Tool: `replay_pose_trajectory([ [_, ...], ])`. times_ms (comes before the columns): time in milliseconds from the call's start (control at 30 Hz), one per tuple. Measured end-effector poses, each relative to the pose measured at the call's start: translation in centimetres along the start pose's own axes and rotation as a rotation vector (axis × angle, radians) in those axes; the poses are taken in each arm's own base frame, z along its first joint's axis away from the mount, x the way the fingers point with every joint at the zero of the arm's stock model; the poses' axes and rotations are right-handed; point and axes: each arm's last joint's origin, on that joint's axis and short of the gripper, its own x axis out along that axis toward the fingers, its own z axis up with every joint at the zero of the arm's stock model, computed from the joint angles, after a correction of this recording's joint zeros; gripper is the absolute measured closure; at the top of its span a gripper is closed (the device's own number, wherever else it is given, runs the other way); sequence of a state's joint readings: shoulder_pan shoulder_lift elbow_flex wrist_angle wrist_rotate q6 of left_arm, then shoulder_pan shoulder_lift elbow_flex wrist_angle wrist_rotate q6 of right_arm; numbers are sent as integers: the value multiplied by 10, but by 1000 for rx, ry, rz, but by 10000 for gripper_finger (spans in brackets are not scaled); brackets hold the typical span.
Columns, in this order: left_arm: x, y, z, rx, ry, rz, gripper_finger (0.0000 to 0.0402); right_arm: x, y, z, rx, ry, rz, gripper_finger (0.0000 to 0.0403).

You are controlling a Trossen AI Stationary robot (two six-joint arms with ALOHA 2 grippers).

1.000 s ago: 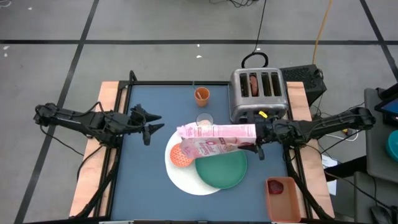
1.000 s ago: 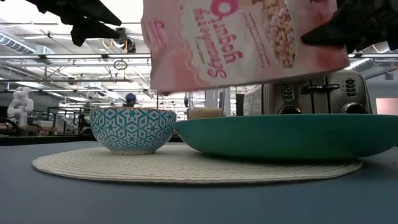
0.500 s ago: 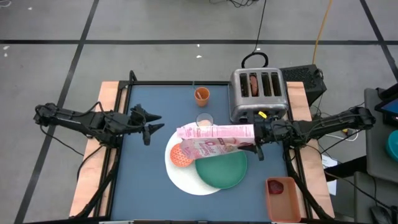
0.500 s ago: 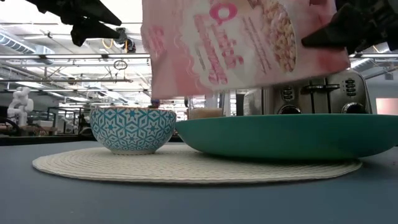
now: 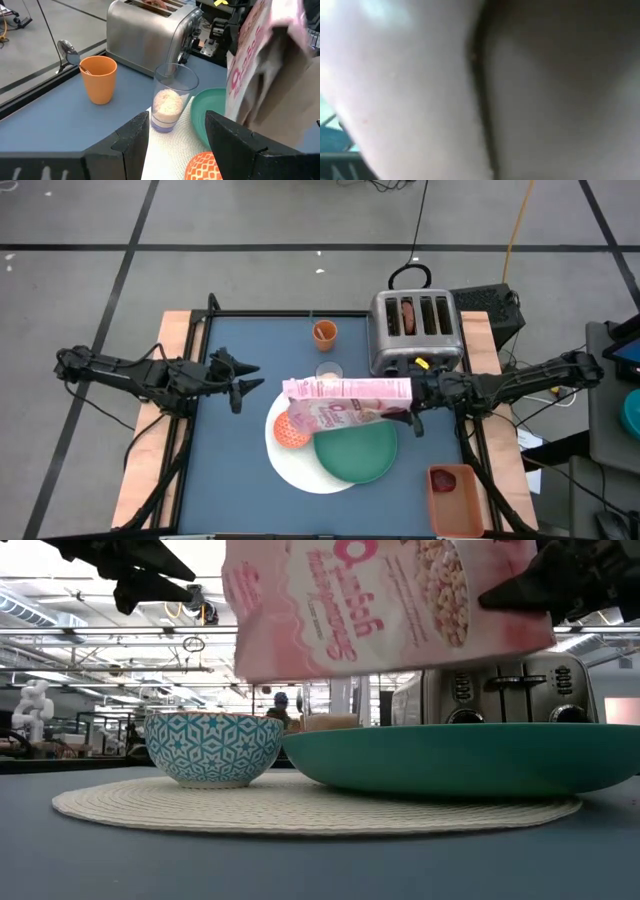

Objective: Arrange a breakfast setting
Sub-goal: Pour the cereal from the cereal box into the orange bowl

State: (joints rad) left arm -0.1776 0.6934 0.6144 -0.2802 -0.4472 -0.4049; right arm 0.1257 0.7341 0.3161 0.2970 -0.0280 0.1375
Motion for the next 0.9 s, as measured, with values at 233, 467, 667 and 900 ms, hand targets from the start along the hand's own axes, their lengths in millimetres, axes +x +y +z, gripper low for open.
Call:
replay_pose_trajectory([
  [233, 0, 0, 0, 2, 0, 0, 204, 0, -1, -4, 6, 46, -7, 188],
  [467, 0, 0, 0, 1, 0, 0, 204, 0, 1, 4, -17, -40, 5, 188],
  [667, 0, 0, 0, 3, 0, 0, 204, 3, -1, -5, -17, 42, -6, 188],
  [900, 0, 0, 0, 3, 0, 0, 204, 7, -1, -4, -18, 26, -2, 188],
])
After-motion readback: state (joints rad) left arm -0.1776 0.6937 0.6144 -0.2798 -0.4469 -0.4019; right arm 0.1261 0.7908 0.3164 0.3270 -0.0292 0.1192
